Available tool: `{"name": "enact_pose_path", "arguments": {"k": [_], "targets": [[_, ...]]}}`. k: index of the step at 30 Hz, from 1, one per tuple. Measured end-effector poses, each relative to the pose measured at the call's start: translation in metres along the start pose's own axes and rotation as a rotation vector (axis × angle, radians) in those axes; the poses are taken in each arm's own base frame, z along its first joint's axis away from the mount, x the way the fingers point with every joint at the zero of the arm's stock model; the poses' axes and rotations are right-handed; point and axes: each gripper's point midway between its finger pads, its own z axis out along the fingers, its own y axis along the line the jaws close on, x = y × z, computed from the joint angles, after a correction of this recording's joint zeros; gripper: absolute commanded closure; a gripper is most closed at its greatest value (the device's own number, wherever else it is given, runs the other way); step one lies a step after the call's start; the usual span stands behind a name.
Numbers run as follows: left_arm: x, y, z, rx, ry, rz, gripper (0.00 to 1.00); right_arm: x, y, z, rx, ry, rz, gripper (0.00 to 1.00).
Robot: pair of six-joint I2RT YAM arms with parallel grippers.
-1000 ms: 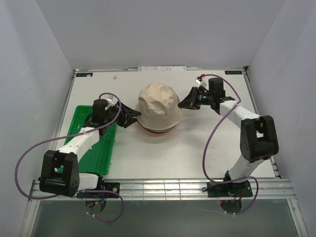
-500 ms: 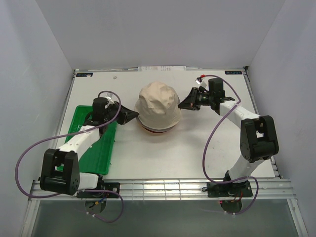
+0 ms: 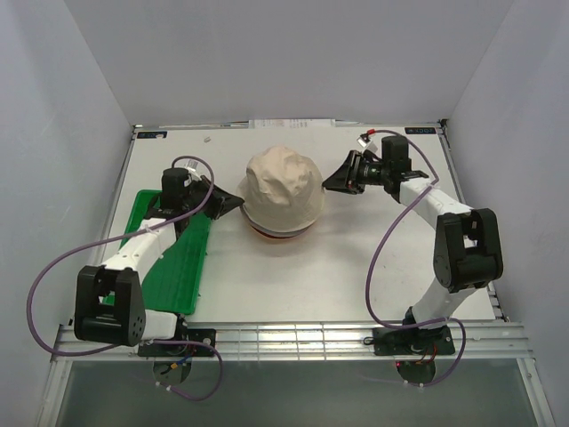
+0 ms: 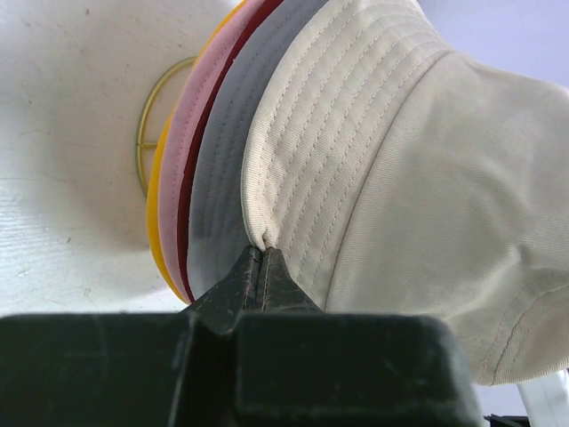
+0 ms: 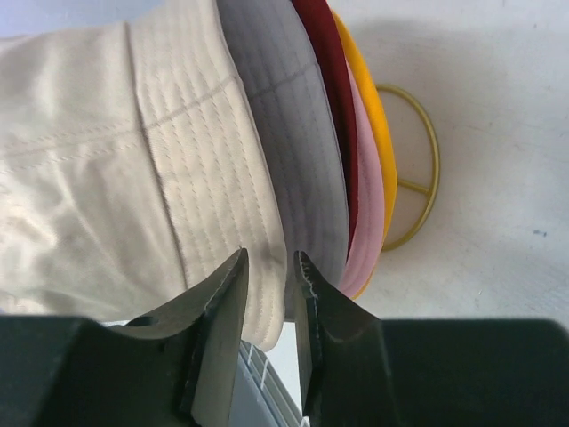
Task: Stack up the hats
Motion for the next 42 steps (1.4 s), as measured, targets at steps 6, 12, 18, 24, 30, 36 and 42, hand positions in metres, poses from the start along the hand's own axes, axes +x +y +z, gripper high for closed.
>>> {"name": "enact_pose_path", "arguments": {"k": [6,12,18,24,30,36,42], "targets": [[-0.009,0.001,0.003,-0.026,0.005,0.025,1.0,-0.029,0.015,-0.012,-0.032,-0.049,-0.02,0.53],[-0.014,0.002,0.003,-0.037,0.012,0.039,1.0,-0.051,0.03,-0.011,-0.089,-0.071,-0.048,0.45],[-0.02,0.002,0.006,-0.047,0.02,0.043,1.0,-0.055,0.021,0.005,-0.143,-0.05,0.014,0.43],[-0.021,0.003,0.009,-0.053,0.03,0.045,1.0,-0.056,0.021,0.013,-0.182,-0.042,0.043,0.43],[-0.022,0.003,0.01,-0.054,0.032,0.045,1.0,-0.057,0.031,0.016,-0.218,-0.043,0.031,0.44],[-0.023,0.003,0.009,-0.054,0.03,0.051,1.0,-0.052,0.033,0.019,-0.229,-0.032,0.036,0.45],[-0.024,0.003,0.009,-0.055,0.03,0.049,1.0,-0.05,0.028,0.022,-0.223,-0.024,0.048,0.46]]}}
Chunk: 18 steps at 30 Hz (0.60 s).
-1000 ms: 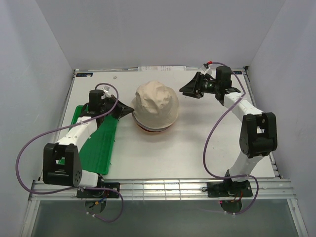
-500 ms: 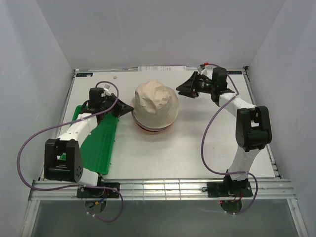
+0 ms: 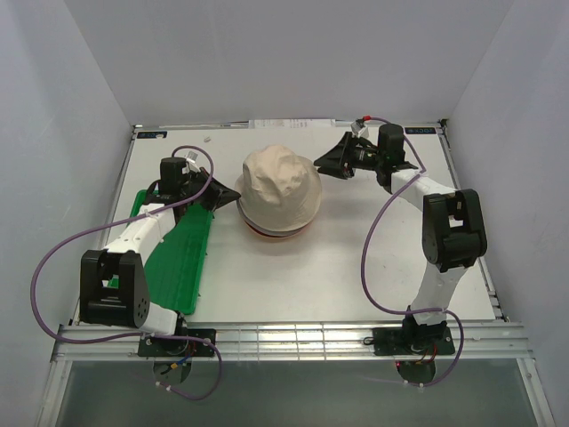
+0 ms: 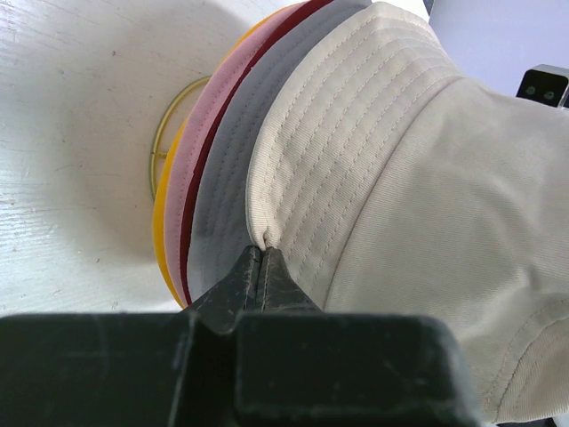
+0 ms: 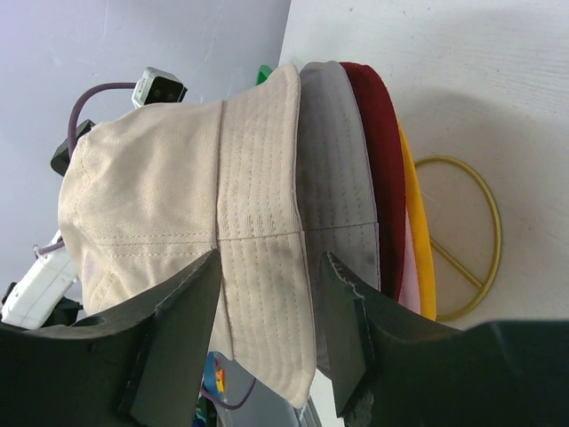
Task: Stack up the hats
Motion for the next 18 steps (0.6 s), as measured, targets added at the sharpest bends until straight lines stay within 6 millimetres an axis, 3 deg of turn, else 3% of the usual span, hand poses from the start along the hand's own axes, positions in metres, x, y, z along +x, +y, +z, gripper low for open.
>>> {"name": "enact_pose_path", "arguments": {"k": [18], "targets": [[0.0,0.0,0.0,0.001,0.0,0.0,1.0,0.012,-0.002,0.006,-0.009,0.021,0.015,0.48]]}}
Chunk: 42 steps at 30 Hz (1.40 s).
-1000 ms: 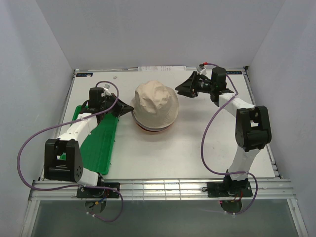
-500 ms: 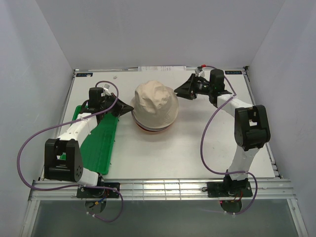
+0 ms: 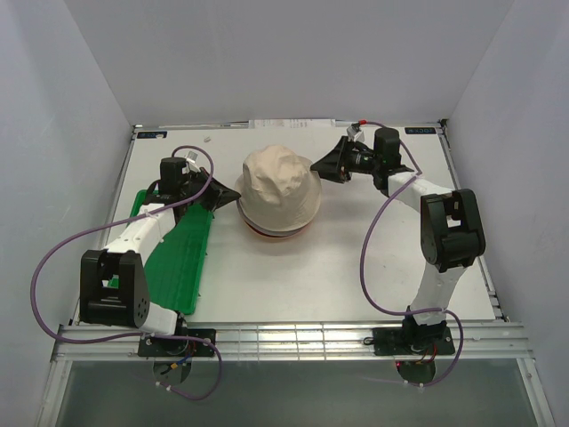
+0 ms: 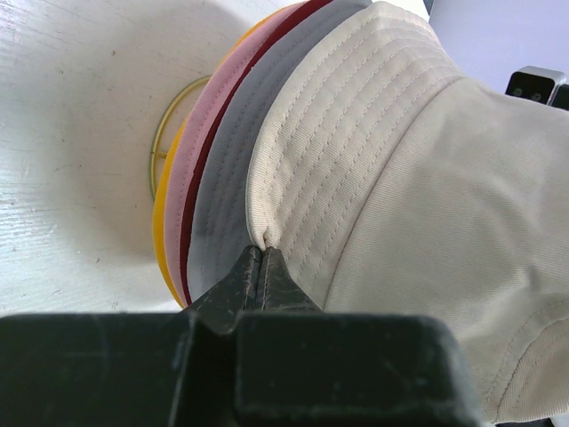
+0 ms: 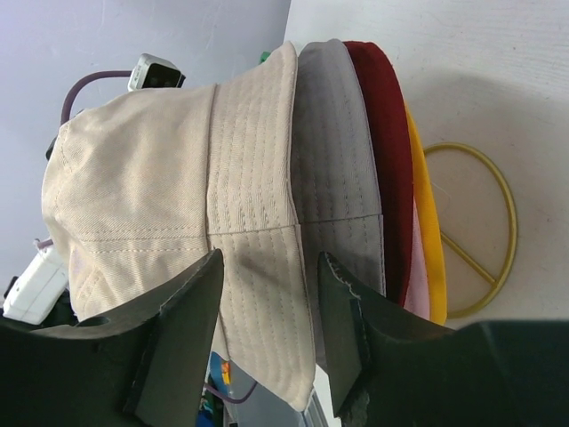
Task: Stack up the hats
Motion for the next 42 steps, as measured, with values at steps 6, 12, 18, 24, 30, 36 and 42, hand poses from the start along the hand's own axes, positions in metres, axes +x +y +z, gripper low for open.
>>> {"name": "enact_pose_path", "arguments": {"k": [6,12,18,24,30,36,42], "targets": [[0.0,0.0,0.0,-0.001,0.0,0.0,1.0,0.001,0.002,0.002,-0.006,0.001,0.0,0.65],[0.0,0.001,0.0,-0.004,0.001,0.0,1.0,0.006,-0.004,0.001,-0.002,0.003,0.017,0.8],[0.0,0.001,0.0,-0.004,0.001,0.004,1.0,0.01,-0.01,0.002,-0.001,0.004,0.037,0.92],[-0.001,0.002,0.0,-0.012,-0.002,0.019,1.0,0.012,-0.018,0.002,0.008,0.002,0.045,0.92],[-0.001,0.009,0.005,-0.028,0.005,0.025,1.0,0.014,-0.031,0.005,0.021,0.01,0.062,0.92],[-0.002,0.016,0.014,-0.029,0.016,0.028,1.0,0.016,-0.036,0.006,0.023,0.018,0.049,0.92],[-0.002,0.016,0.019,-0.019,0.02,0.042,1.0,0.016,-0.043,0.005,0.025,0.024,0.043,0.92]]}}
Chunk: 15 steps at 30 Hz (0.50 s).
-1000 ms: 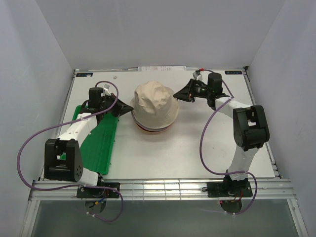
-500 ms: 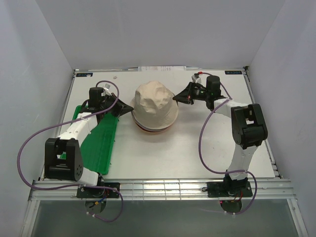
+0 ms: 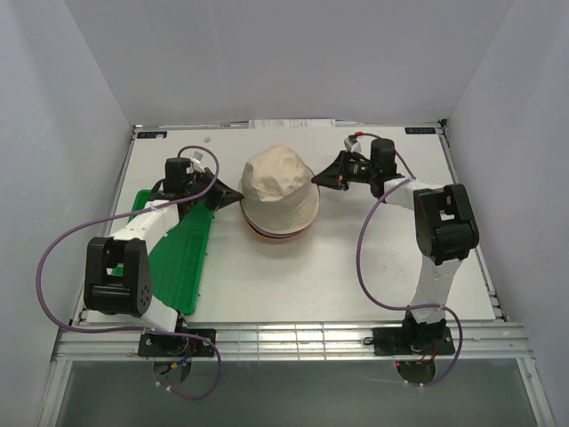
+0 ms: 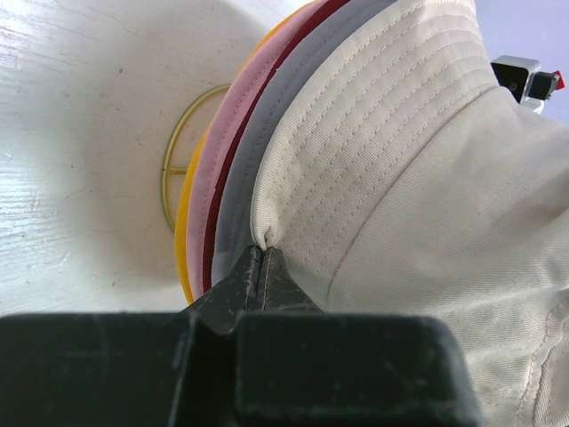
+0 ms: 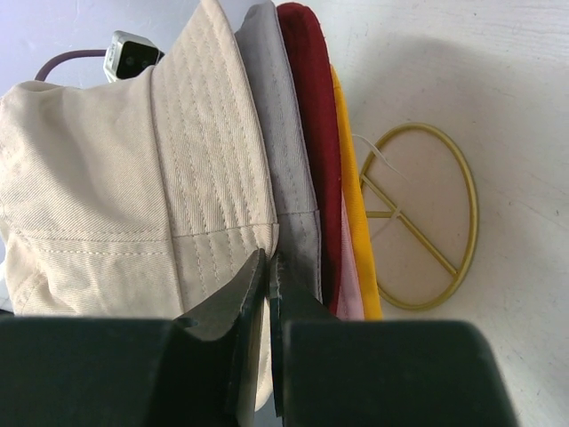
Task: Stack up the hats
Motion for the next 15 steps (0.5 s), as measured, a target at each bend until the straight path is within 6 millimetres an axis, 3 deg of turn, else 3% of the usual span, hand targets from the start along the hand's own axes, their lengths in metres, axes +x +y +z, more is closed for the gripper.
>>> {"name": "enact_pose_path", "arguments": {"k": [15], "targets": [[-0.0015,-0.0024,-0.0044,-0.01,-0.002,0.038,1.0,0.002,-0.01,0.0024,0.016,0.033,-0.031,0.92]]}}
